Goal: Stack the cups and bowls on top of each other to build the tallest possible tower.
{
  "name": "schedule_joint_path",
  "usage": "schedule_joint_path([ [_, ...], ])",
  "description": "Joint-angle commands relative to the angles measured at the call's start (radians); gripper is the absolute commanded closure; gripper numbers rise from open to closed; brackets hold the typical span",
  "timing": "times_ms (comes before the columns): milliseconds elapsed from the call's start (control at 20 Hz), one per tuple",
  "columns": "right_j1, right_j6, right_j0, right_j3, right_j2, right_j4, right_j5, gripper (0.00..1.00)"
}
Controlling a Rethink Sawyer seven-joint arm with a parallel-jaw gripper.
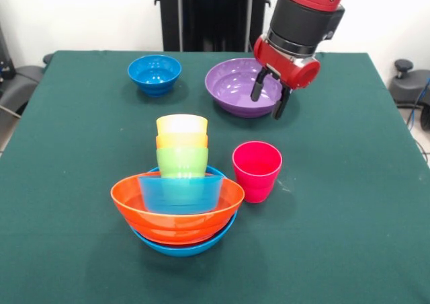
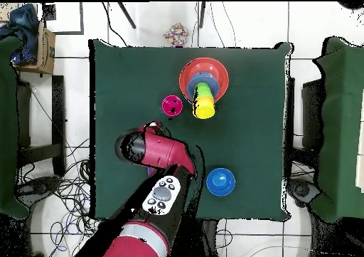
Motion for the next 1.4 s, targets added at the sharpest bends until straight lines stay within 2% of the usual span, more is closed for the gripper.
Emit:
schedule_joint_path([
  [50,0.059,0.146,0.005,-0.103,0.064,0.036,0.124,0.0],
  [600,0.109,0.141,-0.01,-0.134,0.072,0.05,0.103,0.0],
  [1400,0.114,0.105,-0.052,-0.11,0.107,0.038,0.034,0.0],
])
